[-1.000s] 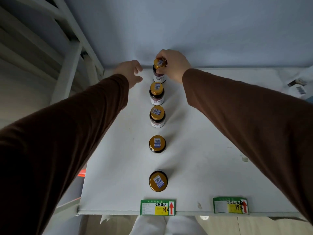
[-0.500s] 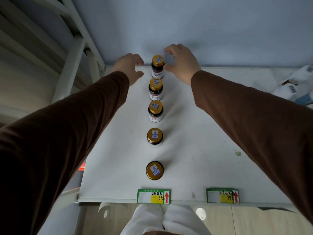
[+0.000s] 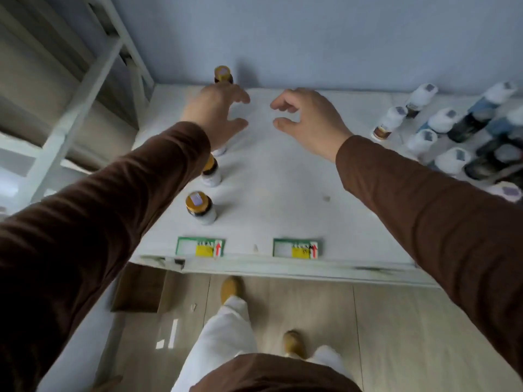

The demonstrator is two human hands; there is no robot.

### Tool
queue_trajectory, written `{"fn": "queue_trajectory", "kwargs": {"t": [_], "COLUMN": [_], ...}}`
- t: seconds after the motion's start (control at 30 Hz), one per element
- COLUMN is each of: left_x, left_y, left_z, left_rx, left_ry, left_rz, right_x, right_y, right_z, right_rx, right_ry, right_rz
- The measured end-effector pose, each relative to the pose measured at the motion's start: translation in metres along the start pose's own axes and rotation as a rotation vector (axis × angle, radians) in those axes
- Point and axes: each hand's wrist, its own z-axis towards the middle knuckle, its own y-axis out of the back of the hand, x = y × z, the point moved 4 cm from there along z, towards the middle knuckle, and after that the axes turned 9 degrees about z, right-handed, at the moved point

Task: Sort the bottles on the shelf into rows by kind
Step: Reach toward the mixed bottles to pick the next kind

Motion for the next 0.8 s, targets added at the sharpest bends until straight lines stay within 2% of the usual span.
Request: {"fn": "queue_trajectory", "kwargs": {"t": [0.17,0.33,0.53,0.8], "left_x": [-0.059,-0.096,-0.104,-0.105], "left_y": [-0.027,-0.065,-0.108,-0.136], "left_z": [-0.078,-0.143,-0.186,-0.205], "left_rx": [0.05,0.13,0.193,0.15], "left_ry": [0.033,0.081,0.188,0.262], "left_rz": [-0.065,-0.134,-0.161,-0.166], "right_x": [-0.018,-0.04,-0.059,-0.081], "right_y": [0.004,-0.016,-0.05,-0.102], "right_z": [-0.102,-0.177,-0.234,-0.273], "right_rx": [0.012,0.037,-0.016,0.006], "right_ry": [-0.047,-0.186,-0.385,-0.756], "right_rz": [0.117,0.224,0.31,0.541]}}
